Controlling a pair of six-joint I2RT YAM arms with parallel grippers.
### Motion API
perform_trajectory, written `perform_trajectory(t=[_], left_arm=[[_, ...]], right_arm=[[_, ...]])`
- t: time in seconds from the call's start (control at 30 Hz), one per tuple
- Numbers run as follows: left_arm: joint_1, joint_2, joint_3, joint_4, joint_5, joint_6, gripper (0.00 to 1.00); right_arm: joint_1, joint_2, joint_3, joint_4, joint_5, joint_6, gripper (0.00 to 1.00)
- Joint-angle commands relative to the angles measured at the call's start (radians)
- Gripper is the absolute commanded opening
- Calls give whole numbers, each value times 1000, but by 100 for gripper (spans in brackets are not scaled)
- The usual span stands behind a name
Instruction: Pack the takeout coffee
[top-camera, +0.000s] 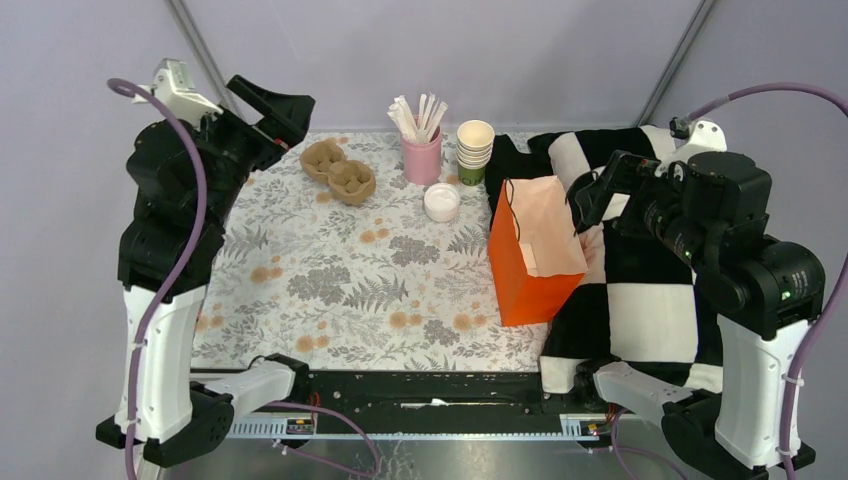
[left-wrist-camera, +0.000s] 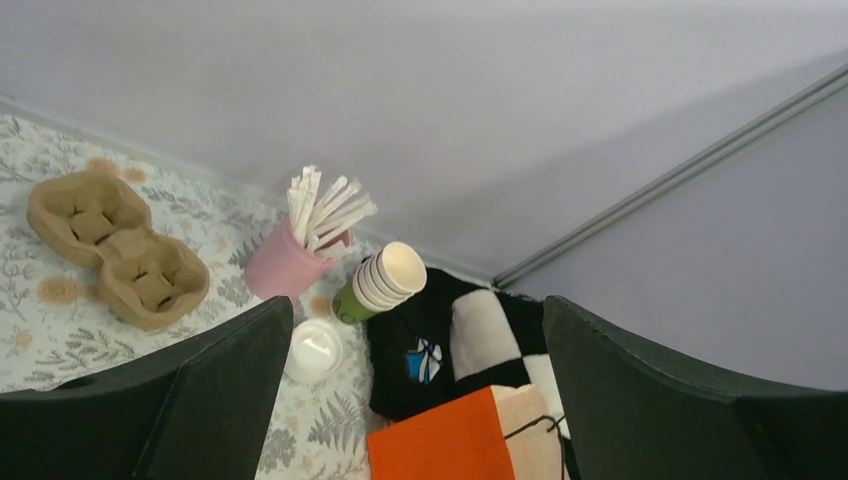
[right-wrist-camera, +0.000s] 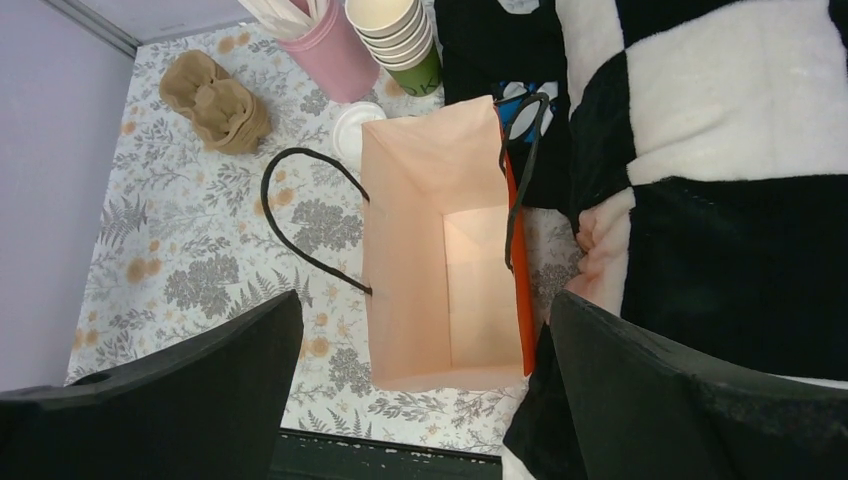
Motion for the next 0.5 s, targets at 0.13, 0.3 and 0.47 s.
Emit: perform_trajectory(t=[0.13,0.3,0.47], left_arm=[[-14,144,-31,-9,199,-30,99],[-143,310,0,0,148,-37,94],[-234,521,84,95,93,-3,79]], right_arm=[[-9,-8,-33,50,-36,-16,100],[-8,-47,-109,110,-52,-37,100],[-8,-76,-165,141,-54,-54,100]])
